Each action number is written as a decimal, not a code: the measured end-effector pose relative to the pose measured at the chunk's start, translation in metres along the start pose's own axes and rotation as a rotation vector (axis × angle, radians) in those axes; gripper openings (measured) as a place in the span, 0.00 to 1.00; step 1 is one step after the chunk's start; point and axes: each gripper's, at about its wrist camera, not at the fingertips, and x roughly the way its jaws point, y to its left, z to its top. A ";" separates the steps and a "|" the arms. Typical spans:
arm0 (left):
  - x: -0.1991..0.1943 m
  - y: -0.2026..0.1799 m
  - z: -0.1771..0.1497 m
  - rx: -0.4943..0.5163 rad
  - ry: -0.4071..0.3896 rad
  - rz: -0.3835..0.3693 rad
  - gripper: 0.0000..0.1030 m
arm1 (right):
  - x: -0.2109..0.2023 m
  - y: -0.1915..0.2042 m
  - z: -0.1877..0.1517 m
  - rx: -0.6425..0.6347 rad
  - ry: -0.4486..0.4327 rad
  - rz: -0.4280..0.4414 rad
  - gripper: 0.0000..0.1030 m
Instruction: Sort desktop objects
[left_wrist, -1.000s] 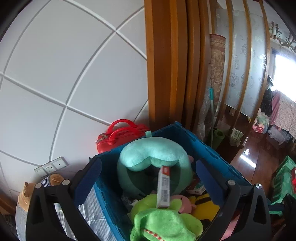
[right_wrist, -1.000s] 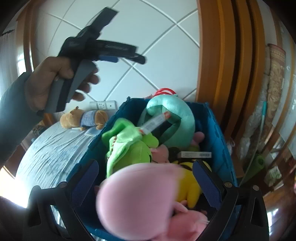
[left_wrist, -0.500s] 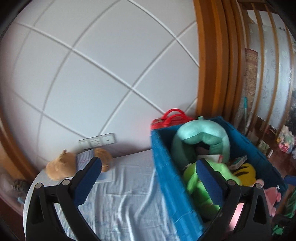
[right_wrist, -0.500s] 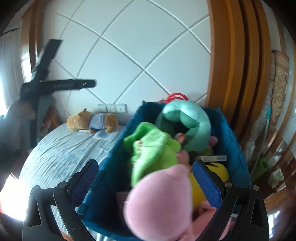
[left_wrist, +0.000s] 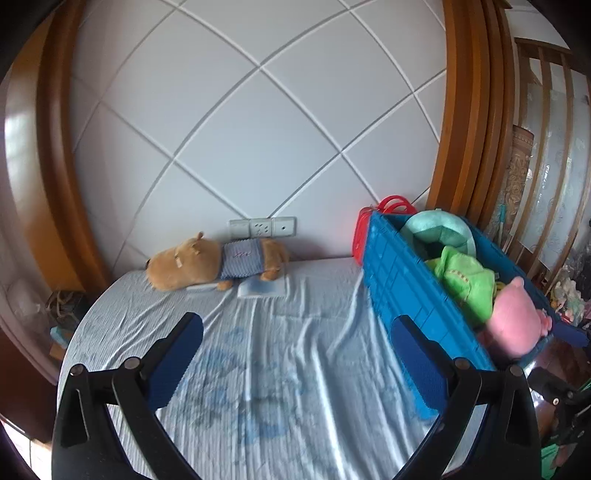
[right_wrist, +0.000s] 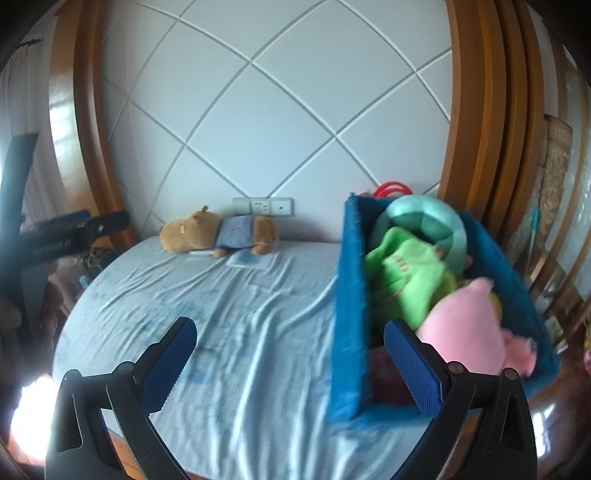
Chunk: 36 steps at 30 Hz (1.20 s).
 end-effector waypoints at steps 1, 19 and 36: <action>-0.008 0.009 -0.007 -0.001 0.003 0.006 1.00 | -0.004 0.015 -0.004 0.006 0.002 -0.010 1.00; -0.099 0.079 -0.075 -0.036 0.042 0.080 1.00 | -0.060 0.119 -0.027 0.020 0.012 -0.066 1.00; -0.120 0.050 -0.099 -0.065 0.059 0.181 1.00 | -0.069 0.098 -0.040 -0.012 0.020 -0.022 1.00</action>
